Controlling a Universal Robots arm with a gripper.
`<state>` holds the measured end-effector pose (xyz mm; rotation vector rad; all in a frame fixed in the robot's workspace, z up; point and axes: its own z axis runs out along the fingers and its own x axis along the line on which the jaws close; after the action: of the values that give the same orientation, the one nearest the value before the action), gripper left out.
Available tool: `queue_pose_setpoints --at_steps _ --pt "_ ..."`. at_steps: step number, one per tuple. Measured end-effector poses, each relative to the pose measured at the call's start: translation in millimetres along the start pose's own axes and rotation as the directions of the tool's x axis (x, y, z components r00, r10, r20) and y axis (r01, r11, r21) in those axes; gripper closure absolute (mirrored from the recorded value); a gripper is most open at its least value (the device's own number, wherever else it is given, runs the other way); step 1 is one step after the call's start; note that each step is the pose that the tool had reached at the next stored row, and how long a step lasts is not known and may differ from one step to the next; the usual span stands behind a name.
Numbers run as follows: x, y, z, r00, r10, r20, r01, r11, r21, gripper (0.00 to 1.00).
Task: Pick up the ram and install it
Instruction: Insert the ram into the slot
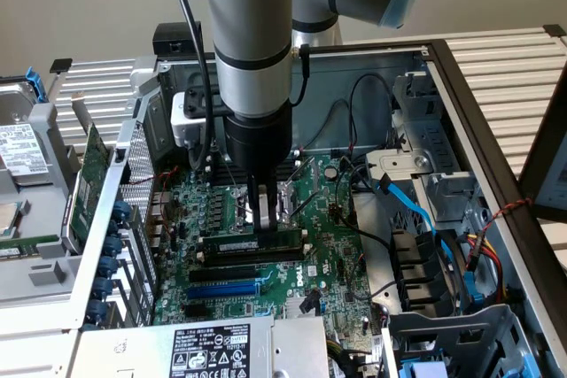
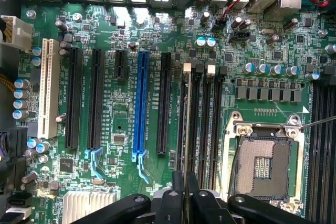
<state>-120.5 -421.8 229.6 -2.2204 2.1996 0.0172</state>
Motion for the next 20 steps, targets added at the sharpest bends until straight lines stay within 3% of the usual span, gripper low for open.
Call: queue_pose_setpoints --at_steps 9,20 --pt "0.2 1.4 0.8 1.0 0.0 0.0 0.0 1.0 0.003 0.87" --pt "0.3 2.7 4.3 1.0 0.0 -0.0002 0.0 0.9999 0.0128 0.87"
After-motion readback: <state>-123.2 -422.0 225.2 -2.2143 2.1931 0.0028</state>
